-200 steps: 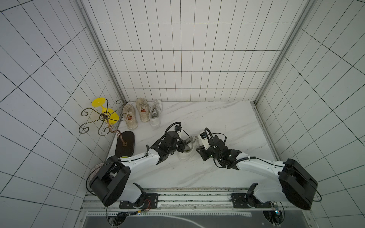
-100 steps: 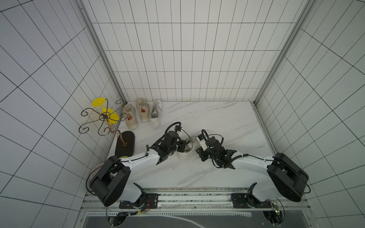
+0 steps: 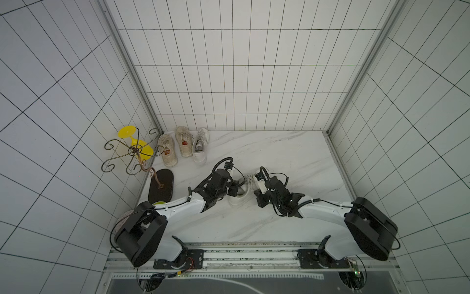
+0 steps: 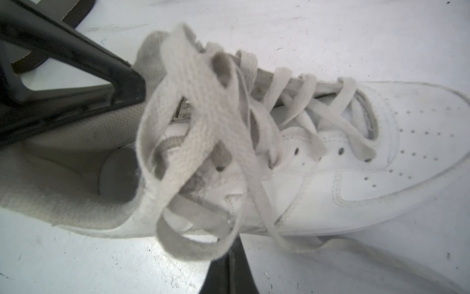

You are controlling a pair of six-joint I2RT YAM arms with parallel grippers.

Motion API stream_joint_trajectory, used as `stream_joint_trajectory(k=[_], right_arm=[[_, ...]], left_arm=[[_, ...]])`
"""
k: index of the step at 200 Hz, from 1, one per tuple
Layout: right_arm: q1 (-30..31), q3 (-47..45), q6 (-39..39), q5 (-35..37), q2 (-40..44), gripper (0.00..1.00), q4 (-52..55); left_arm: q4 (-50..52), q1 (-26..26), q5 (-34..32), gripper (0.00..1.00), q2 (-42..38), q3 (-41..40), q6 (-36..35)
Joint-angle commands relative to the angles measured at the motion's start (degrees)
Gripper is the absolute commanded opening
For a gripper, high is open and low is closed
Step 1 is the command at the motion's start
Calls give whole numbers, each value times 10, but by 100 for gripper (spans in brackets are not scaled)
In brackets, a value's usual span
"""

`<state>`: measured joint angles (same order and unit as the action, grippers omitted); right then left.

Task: Remove the insole from the shoe
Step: Untie the shoelace on the shoe.

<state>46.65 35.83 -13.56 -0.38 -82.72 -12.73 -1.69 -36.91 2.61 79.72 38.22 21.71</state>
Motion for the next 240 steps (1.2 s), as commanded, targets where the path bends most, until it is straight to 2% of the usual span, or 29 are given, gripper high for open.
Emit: stream_joint_trajectory(k=[1, 33, 62, 96, 115, 130, 134, 140, 163, 195, 240], right_arm=[[6, -20, -22, 28, 27, 0, 1], [6, -38, -49, 52, 34, 0, 22], [1, -41, -86, 110, 41, 0, 51], [-46, -54, -121, 115, 86, 0, 68], [-61, -59, -101, 87, 112, 0, 55], [-61, -47, -96, 76, 107, 0, 37], [-57, -39, -68, 3, 100, 0, 36], [-49, -30, -59, -16, 90, 5, 32], [11, 16, -26, -9, 45, 20, 26], [19, 49, -28, -23, 0, 22, 3], [22, 65, -26, -19, -20, 23, -3]], left_arm=[[28, 0, -81, 0, -26, -9, 17], [47, 1, -156, 0, -58, -19, 37], [67, 11, -207, 0, -78, -26, 61], [61, 66, -166, 0, -99, -50, 79], [53, 74, -145, 0, -102, -53, 72], [38, 73, -112, 0, -100, -55, 68], [32, 73, -100, 0, -98, -56, 66], [24, 72, -86, 0, -94, -55, 60], [12, 54, -59, 0, -75, -46, 45], [14, 14, -62, 0, -50, -28, 29], [13, -1, -53, 0, -37, -20, 25]])
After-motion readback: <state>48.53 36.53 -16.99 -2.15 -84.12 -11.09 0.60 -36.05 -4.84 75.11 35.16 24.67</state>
